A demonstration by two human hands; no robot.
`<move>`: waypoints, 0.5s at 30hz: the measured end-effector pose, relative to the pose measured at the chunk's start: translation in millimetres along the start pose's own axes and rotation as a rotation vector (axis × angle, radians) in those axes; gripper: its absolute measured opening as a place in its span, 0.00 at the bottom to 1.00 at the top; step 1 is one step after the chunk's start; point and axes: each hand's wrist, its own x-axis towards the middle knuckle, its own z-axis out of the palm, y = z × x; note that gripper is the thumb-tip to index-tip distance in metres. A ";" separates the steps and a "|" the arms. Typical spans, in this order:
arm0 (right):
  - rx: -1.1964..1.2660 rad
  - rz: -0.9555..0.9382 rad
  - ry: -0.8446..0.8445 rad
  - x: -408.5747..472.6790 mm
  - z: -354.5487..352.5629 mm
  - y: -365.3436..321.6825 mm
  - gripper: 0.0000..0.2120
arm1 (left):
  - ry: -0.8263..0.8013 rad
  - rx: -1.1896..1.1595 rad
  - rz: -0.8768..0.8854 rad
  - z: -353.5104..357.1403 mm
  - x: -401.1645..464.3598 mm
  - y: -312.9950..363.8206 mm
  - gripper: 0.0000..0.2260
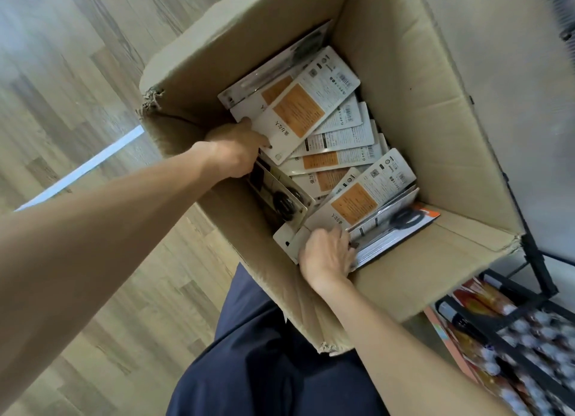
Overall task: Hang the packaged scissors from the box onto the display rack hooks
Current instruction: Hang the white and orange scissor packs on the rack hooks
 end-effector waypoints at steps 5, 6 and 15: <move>-0.030 -0.026 0.147 2.9 8.1 4.6 0.08 | -0.032 0.130 0.000 2.3 -4.2 8.9 0.30; -0.066 -0.052 0.170 5.4 6.0 6.3 0.07 | -0.022 0.126 0.000 0.9 -4.5 11.4 0.29; -0.182 -0.143 0.242 15.3 -2.0 12.5 0.03 | 0.157 0.085 0.138 -11.7 -24.8 24.4 0.23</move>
